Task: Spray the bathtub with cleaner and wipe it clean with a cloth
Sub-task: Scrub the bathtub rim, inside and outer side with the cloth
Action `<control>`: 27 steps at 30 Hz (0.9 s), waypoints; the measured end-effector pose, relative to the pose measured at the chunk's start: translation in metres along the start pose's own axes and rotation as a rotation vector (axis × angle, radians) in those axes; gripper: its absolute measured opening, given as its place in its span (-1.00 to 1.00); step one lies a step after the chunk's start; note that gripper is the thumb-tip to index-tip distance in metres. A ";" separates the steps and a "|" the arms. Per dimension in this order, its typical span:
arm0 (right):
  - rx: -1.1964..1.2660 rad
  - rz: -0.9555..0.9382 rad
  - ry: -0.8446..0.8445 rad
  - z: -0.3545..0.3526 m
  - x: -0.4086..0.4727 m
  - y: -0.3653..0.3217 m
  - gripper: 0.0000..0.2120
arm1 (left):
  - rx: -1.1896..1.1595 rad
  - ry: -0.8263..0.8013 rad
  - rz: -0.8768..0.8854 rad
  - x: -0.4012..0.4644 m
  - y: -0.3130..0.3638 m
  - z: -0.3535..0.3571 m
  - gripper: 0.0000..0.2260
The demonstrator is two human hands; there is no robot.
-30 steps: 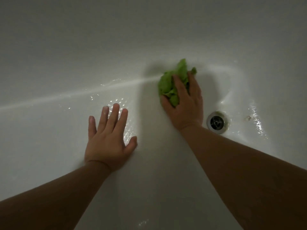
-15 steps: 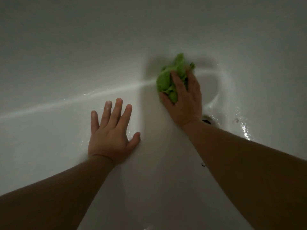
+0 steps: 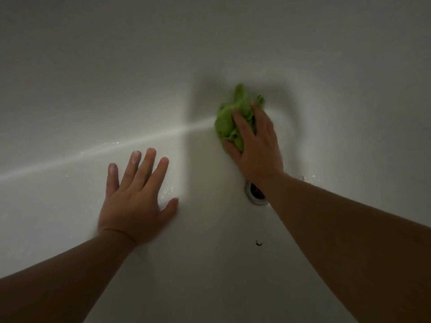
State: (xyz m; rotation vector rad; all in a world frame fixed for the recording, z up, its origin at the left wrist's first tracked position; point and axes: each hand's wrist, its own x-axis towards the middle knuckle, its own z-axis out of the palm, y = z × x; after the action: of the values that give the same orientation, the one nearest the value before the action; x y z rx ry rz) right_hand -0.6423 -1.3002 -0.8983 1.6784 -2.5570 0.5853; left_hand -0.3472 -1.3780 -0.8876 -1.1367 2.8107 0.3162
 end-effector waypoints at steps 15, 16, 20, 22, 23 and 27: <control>0.026 0.184 -0.011 0.001 0.005 -0.018 -0.46 | 0.043 -0.022 0.025 0.010 0.002 0.002 -0.24; 0.014 0.186 -0.003 0.000 0.015 -0.013 -0.45 | 0.045 -0.022 0.028 0.010 0.001 0.002 -0.24; -0.048 0.310 0.073 -0.003 0.018 -0.002 -0.42 | 0.046 -0.016 0.055 0.012 0.001 0.003 -0.24; -0.062 0.410 0.104 0.001 0.005 -0.015 -0.42 | 0.045 -0.007 0.064 0.013 0.000 0.003 -0.25; -0.049 0.432 0.116 0.005 0.000 -0.023 -0.42 | 0.047 -0.006 0.068 0.013 0.001 0.003 -0.25; 0.016 0.220 0.086 0.009 0.006 -0.025 -0.43 | 0.051 0.005 0.096 0.015 0.001 0.003 -0.25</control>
State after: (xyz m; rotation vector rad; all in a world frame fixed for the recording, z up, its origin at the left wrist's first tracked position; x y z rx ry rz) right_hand -0.6213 -1.3167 -0.8977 1.3525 -2.6992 0.6746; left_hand -0.3591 -1.3869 -0.8929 -0.9962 2.8657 0.2482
